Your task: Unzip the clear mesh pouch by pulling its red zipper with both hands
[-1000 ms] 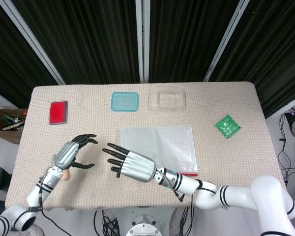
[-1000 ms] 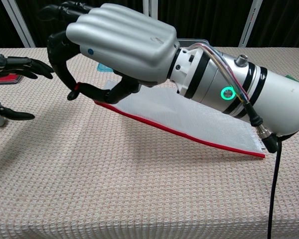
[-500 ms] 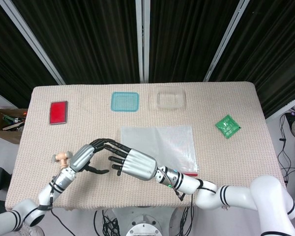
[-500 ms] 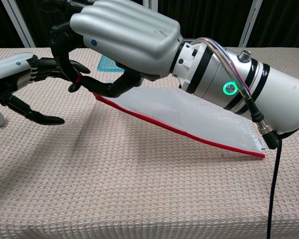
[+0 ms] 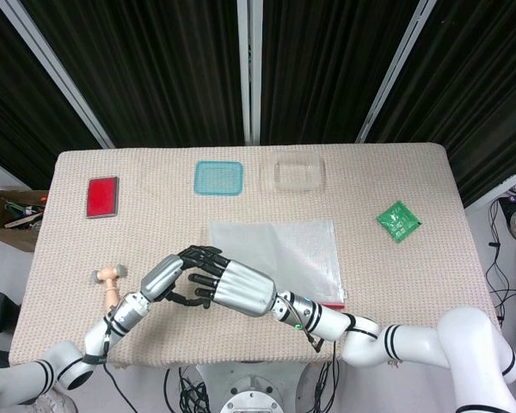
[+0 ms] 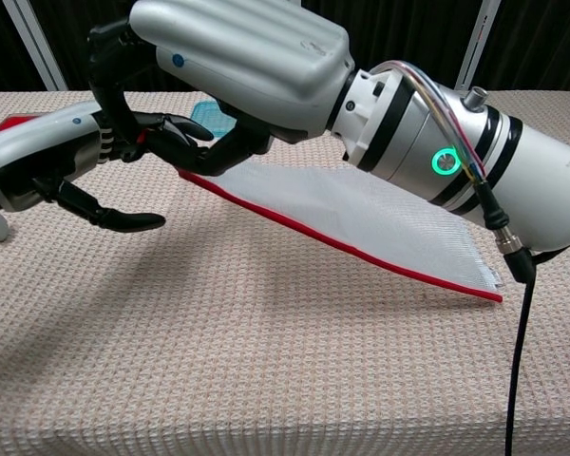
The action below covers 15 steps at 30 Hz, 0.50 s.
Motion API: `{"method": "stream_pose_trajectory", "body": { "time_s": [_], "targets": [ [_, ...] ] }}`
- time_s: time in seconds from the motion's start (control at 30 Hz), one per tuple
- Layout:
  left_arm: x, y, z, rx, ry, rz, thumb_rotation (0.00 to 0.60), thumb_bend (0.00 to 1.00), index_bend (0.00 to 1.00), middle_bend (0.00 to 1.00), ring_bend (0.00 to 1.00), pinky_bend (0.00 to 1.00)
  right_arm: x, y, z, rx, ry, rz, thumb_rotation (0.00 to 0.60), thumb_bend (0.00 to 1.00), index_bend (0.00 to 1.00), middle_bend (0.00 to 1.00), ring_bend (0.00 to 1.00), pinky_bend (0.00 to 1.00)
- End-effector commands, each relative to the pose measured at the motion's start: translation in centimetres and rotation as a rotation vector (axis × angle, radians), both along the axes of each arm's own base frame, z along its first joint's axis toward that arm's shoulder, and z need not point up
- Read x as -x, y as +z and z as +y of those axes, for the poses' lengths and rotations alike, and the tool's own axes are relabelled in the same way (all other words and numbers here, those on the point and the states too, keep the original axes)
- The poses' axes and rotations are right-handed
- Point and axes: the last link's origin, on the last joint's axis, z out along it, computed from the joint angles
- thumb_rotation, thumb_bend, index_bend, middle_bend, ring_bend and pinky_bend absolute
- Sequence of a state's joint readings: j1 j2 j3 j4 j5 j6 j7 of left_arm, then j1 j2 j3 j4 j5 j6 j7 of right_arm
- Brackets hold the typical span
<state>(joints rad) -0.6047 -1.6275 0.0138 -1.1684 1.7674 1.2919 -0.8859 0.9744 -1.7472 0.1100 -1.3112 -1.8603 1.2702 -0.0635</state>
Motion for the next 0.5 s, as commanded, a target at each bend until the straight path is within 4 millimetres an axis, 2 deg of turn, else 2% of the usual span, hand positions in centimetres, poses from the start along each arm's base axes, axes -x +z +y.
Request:
{"method": "stream_pose_trajectory", "body": {
  "time_s": [0.03, 0.5],
  "targets": [
    [-0.22, -0.18, 0.17, 0.029, 0.026, -0.063, 0.600, 0.21, 0.39, 0.14, 0.13, 0.15, 0.05, 0.03, 0.13, 0.005, 0.009, -0.008, 0.600, 0.55, 0.93, 0.33, 0.01, 0.00],
    [-0.63, -0.99, 0.00, 0.078, 0.026, -0.148, 0.600, 0.24, 0.45, 0.15, 0.13, 0.15, 0.44, -0.07, -0.37, 0.000, -0.013, -0.041, 0.600, 0.55, 0.93, 0.32, 0.01, 0.00]
  ]
}}
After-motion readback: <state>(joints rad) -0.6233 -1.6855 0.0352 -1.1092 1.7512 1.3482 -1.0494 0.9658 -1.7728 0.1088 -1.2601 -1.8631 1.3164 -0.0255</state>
